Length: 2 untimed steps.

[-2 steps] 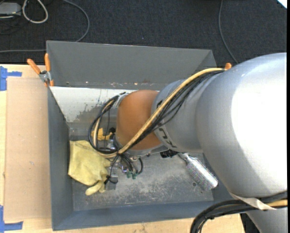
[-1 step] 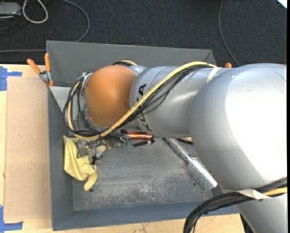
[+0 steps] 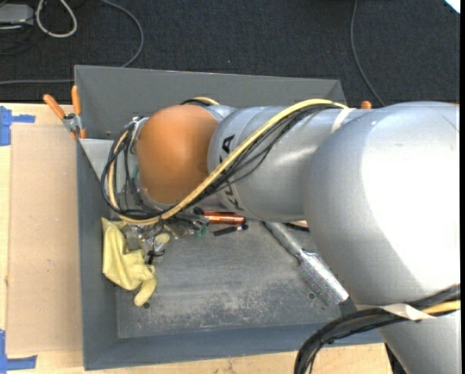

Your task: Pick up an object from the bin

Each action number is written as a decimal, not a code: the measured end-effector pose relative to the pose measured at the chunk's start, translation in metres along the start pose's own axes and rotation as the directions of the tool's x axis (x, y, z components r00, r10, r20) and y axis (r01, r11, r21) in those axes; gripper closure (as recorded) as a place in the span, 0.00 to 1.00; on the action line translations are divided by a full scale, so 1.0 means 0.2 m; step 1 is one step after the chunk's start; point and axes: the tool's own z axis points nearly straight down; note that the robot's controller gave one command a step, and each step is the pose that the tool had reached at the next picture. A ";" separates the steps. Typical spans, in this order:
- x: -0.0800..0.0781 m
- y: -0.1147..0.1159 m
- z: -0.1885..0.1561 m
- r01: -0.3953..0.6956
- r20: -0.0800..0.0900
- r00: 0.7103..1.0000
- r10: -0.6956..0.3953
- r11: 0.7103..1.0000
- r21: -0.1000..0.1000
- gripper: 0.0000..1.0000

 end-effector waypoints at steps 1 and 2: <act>0.01 0.00 -0.05 -0.001 -0.005 1.000 0.001 1.000 -0.002 1.00; 0.00 0.01 -0.13 -0.001 -0.001 1.000 0.001 1.000 0.000 1.00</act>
Offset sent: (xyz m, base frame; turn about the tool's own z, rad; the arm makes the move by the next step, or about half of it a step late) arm -0.0014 -0.0002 0.0341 0.0006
